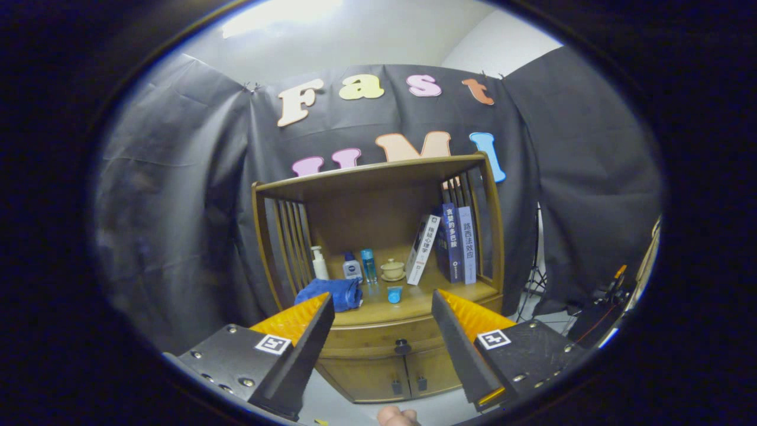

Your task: Pull open the drawer, take out the items inside it, and place them on the countertop above the cabinet.

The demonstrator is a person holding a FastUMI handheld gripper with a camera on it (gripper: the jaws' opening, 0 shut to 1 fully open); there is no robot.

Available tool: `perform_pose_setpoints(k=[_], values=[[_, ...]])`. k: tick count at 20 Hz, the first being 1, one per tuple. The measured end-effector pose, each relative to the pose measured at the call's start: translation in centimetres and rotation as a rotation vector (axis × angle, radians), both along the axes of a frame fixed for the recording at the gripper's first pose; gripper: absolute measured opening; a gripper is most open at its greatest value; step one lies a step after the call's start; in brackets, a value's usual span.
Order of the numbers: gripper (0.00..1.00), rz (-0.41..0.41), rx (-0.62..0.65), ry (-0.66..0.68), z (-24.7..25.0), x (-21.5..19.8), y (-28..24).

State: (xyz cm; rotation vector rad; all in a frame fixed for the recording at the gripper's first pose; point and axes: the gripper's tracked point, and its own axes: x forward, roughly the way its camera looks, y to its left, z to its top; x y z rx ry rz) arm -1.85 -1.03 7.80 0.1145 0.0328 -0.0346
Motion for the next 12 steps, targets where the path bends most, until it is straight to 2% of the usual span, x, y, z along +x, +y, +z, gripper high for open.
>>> perform_pose_setpoints(k=[7, 12], values=[[0.99, 0.042, -0.114, -0.04, 2.1, -2.7, 1.4], [0.99, 0.068, -0.13, -0.052, 2.2, -3.5, 2.7]])
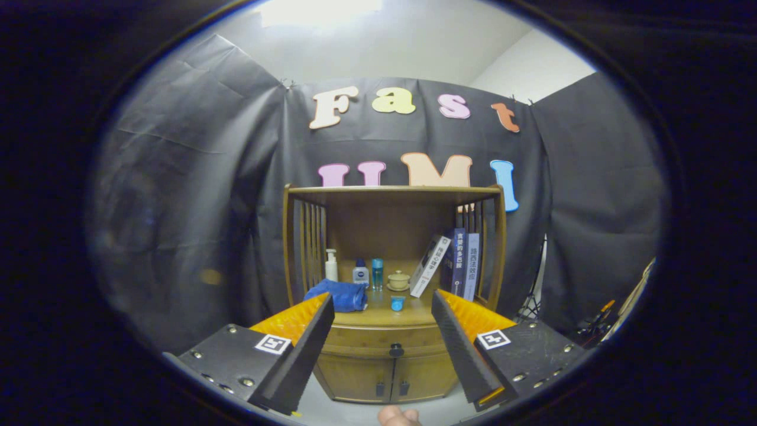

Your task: Pull open the drawer, take out the items inside it, and place them on the countertop above the cabinet.

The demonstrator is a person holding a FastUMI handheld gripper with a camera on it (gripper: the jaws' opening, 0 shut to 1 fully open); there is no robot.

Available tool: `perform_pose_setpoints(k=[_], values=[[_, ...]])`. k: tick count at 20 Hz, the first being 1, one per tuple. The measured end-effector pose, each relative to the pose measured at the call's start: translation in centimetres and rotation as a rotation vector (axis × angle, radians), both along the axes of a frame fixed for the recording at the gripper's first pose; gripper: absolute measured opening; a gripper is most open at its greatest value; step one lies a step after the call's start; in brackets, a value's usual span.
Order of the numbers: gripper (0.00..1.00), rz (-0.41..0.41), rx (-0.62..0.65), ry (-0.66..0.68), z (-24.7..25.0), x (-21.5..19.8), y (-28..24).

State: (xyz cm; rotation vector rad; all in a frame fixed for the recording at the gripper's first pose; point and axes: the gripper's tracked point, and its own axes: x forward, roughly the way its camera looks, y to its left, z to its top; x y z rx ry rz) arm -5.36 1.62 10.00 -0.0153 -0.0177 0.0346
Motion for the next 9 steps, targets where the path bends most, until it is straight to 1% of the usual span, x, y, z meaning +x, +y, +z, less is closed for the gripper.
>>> perform_pose_setpoints(k=[9], values=[[0.99, 0.036, 0.0, 0.03, -1.8, 0.2, 1.4]])
